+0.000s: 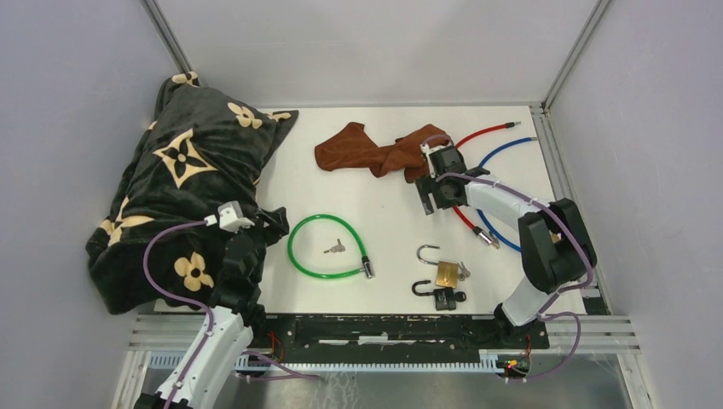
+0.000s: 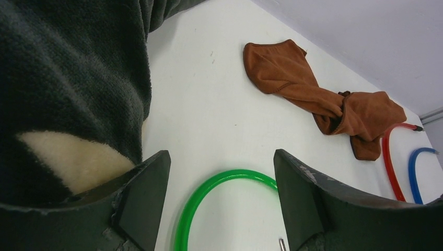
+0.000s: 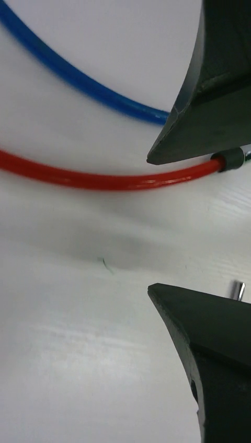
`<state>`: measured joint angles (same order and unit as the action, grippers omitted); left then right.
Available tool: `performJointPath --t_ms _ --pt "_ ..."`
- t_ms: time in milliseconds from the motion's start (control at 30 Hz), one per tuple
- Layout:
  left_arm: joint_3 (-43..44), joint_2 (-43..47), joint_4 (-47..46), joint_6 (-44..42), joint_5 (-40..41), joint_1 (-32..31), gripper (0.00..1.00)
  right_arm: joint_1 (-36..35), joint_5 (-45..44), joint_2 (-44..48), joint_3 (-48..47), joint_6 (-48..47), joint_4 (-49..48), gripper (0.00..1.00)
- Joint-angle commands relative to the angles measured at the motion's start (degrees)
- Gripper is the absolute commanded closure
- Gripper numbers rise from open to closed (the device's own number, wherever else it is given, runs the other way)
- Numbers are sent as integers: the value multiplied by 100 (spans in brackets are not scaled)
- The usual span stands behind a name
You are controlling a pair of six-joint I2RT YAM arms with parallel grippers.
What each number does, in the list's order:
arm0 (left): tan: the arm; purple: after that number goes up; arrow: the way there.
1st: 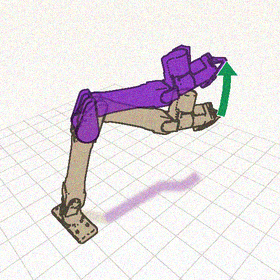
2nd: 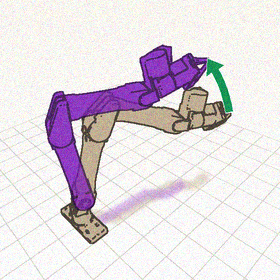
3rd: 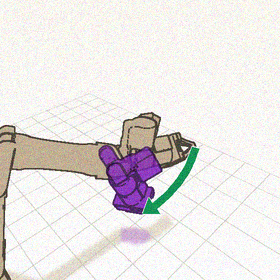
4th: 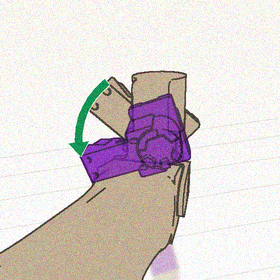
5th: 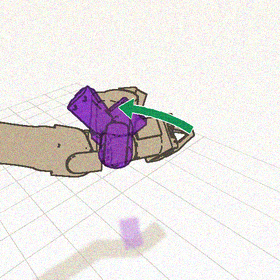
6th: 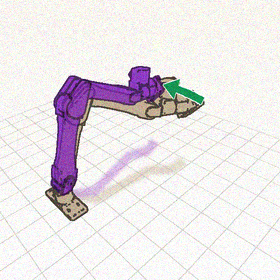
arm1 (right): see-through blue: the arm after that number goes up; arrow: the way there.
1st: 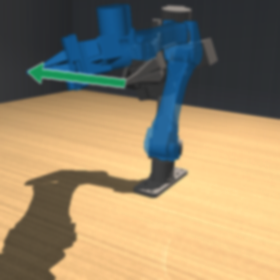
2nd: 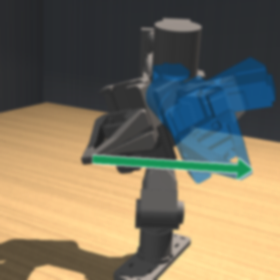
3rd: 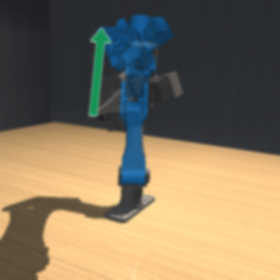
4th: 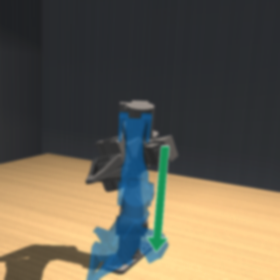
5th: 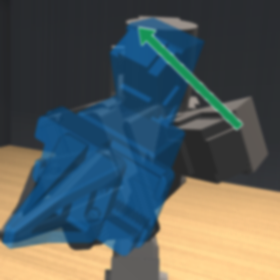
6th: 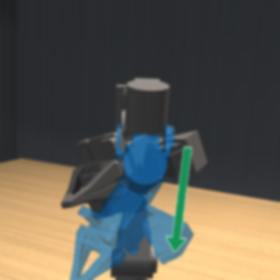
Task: Lock with the key
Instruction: Pick up the lock from the center of the board.
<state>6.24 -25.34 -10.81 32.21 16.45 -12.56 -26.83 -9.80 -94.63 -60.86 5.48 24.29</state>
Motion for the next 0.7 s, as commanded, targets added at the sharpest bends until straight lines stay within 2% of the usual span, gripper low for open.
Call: performJointPath --t_ms 0,133,433,533,667 --pt "-26 -49 -211 297 -97 30 21 481 -217 -370 -79 -282 90 12" --pt "-34 -26 -203 321 -115 34 21 885 -162 -655 -231 -366 52 18" --pt "-31 -28 -202 328 -71 34 21 1040 613 -1213 -354 -502 140 48" --pt "-35 -64 -207 318 -58 34 21 1009 717 -1295 -358 -609 168 66" --pt "-35 -101 -202 287 -41 41 21 982 962 -1198 -411 -651 114 99"
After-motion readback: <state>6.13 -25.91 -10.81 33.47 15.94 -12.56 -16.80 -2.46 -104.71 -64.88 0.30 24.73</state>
